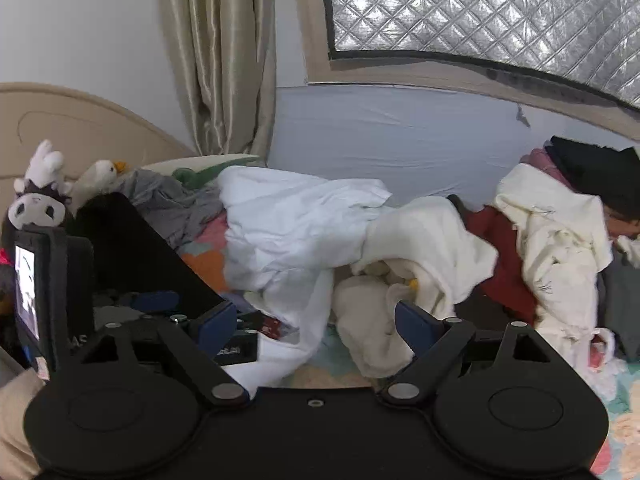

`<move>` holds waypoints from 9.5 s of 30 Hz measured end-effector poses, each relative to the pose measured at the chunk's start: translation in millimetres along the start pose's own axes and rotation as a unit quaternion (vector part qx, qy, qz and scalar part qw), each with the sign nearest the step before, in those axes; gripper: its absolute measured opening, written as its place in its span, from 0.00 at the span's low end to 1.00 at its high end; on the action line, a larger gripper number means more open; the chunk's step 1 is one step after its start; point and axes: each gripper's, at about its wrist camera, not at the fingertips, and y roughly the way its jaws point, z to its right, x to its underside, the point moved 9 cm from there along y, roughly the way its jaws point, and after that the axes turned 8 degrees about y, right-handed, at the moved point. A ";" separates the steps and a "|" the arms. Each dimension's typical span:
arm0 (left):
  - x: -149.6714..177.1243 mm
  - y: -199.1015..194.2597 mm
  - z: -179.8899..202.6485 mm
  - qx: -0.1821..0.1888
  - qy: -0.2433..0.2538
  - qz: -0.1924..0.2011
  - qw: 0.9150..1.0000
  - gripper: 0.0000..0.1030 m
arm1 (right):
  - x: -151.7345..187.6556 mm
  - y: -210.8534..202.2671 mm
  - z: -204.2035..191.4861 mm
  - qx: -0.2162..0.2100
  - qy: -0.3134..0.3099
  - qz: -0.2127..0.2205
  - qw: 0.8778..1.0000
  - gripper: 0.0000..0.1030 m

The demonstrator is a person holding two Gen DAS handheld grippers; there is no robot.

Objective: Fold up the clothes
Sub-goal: 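Move both grippers toward the white garment in the clothes pile, then close both grippers on the white garment's fabric, then lift the white garment with both grippers and carry it over the flowered bedspread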

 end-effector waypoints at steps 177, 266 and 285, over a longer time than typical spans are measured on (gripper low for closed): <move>-92.5 56.0 -100.1 0.194 -0.067 0.188 0.961 0.48 | -101.8 147.1 -47.0 -0.229 0.092 -0.008 0.969 0.32; 80.9 -65.7 685.0 0.576 0.484 -0.043 0.657 0.41 | 183.4 -298.2 497.1 0.336 0.374 0.076 0.861 0.33; 93.0 -19.6 682.7 0.583 0.451 -0.174 0.654 0.44 | 216.6 -282.3 512.6 0.363 0.407 0.002 0.838 0.34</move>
